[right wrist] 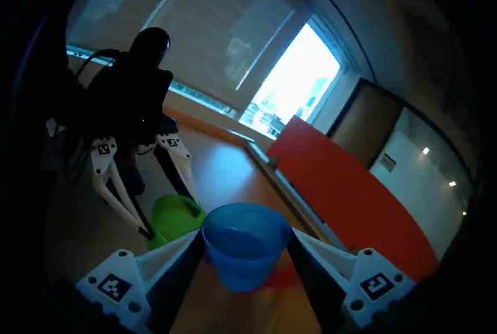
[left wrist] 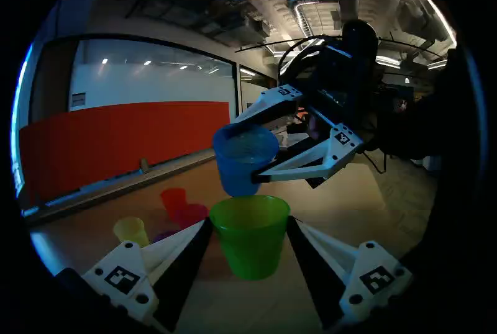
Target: Pour water
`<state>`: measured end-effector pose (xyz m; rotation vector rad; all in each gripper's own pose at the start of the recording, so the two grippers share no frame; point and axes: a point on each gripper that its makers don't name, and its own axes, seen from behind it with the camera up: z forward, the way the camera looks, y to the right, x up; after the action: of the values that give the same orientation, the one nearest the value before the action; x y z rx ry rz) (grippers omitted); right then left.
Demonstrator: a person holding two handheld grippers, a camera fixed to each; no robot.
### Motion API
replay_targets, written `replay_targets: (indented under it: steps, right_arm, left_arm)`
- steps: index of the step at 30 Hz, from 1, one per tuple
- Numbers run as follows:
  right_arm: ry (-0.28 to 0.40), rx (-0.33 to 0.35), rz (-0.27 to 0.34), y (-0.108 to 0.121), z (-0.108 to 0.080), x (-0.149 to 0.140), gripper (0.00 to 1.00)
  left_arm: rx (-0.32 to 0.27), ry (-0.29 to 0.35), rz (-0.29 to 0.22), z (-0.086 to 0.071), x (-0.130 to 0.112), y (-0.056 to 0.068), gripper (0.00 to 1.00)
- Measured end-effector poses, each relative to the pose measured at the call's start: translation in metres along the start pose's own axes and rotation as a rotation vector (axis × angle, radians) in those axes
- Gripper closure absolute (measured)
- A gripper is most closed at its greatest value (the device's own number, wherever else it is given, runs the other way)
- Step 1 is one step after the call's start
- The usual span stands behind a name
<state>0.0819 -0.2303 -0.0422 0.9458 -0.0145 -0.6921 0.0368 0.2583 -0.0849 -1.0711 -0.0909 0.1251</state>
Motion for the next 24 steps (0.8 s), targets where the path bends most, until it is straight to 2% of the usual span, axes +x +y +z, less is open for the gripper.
replay_targets:
  steps: [11, 24]
  right_arm:
    - [-0.017, 0.007, -0.092, 0.0035, 0.0014, 0.0001, 0.08]
    - [-0.039, 0.015, -0.168, 0.0076, 0.0036, 0.0025, 0.08]
  left_arm:
    - [0.002, 0.009, -0.001, 0.002, 0.0026, -0.0006, 0.13]
    - [-0.003, 0.013, 0.002, 0.0031, 0.0042, 0.0011, 0.13]
